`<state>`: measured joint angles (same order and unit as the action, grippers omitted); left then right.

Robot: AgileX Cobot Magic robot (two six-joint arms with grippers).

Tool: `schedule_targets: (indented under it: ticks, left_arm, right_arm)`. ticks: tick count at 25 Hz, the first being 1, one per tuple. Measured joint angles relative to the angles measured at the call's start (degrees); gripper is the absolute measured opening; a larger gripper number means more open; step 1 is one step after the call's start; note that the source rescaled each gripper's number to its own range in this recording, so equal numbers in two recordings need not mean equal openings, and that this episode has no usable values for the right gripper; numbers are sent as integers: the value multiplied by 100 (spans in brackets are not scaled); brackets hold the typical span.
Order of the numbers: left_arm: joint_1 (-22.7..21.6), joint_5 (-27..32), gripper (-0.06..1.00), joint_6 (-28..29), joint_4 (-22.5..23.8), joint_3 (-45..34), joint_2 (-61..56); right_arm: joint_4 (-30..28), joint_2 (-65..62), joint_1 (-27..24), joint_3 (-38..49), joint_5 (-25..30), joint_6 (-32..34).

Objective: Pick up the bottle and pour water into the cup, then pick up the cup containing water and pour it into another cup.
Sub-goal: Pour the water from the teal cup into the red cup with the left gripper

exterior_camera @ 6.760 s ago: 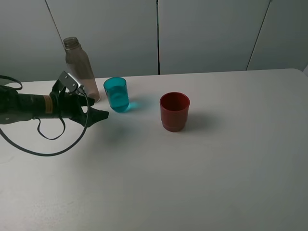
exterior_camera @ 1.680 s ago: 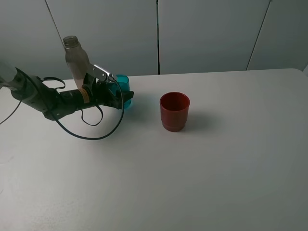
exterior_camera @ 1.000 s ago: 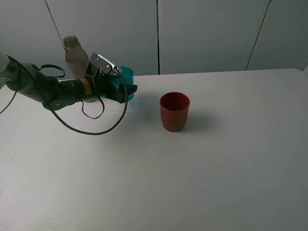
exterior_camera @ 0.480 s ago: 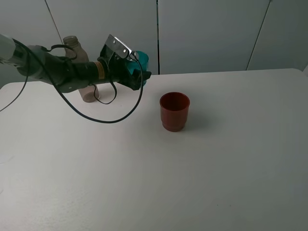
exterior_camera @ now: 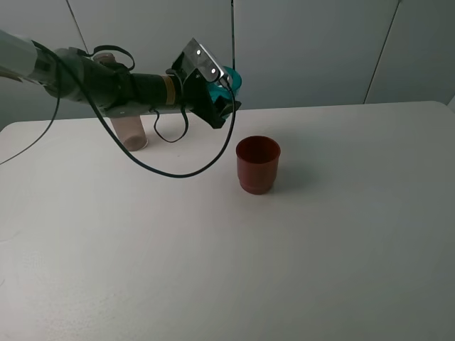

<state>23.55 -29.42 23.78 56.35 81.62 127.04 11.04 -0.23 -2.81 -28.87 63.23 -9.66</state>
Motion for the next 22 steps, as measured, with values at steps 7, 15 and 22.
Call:
schedule_targets:
  ticks: [7, 15, 22]
  left_arm:
    - [260, 127, 8, 0, 262, 78, 0]
    - [448, 406, 8, 0, 648, 238, 0]
    - [604, 810, 8, -463, 757, 408, -12]
  right_arm:
    - [0, 0, 0, 0, 0, 0]
    - [0, 0, 0, 0, 0, 0]
    - [0, 0, 0, 0, 0, 0]
